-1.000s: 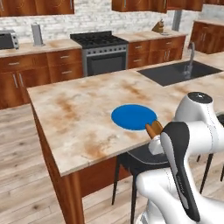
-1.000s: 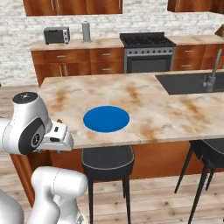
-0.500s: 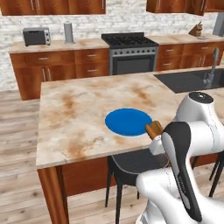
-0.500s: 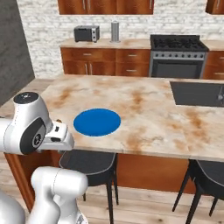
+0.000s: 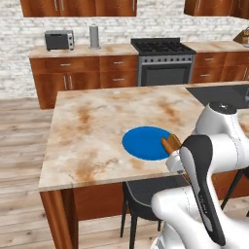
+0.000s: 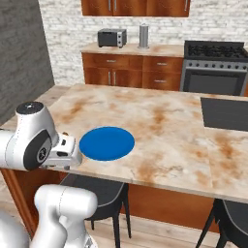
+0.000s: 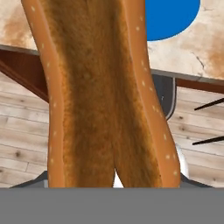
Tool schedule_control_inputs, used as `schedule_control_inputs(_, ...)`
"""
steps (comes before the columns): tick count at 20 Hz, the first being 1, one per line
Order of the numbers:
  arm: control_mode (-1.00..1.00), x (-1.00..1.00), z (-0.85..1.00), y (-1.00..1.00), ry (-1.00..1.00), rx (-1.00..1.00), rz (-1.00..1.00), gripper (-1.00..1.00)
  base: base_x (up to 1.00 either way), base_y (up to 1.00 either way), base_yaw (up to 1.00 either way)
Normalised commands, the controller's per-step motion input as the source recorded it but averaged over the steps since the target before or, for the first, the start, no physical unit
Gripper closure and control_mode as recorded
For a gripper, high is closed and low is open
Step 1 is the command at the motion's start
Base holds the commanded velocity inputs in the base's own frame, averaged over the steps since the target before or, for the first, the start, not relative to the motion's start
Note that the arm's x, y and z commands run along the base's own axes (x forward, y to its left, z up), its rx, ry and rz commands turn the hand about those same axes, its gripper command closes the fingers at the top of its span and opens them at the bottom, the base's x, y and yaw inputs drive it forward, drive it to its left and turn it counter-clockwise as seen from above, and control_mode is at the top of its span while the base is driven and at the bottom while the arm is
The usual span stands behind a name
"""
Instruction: Move the hot dog bun to the plate on the dining table and place the condiment next to that plate. Then navigate to the fridge and take the sausage and place it on the plate as well.
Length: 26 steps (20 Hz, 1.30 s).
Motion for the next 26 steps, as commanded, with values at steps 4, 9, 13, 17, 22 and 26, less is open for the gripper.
schedule_control_inputs(4, -1.0, 0.54, 0.01, -0.53, 0.01, 0.05, 0.22, 1.0, 0.0, 0.0, 0.0)
schedule_control_inputs(9, -1.0, 1.0, 0.0, -0.5, 0.15, 0.11, 0.23, 1.0, 0.0, 0.0, 0.0)
schedule_control_inputs(13, -1.0, 1.0, -0.05, -0.19, 0.03, 0.03, 0.21, 1.0, 0.0, 0.0, 0.0)
schedule_control_inputs(17, -1.0, 1.0, -0.18, 0.0, 0.0, 0.02, 0.24, 1.0, 0.0, 0.0, 0.0)
schedule_control_inputs(22, -1.0, 1.0, -0.61, 0.02, 0.0, -0.04, 0.1, 1.0, 0.0, 0.0, 0.0)
schedule_control_inputs(26, -1.0, 1.0, -0.96, 0.08, 0.0, -0.12, 0.0, 1.0, 0.0, 0.0, 0.0)
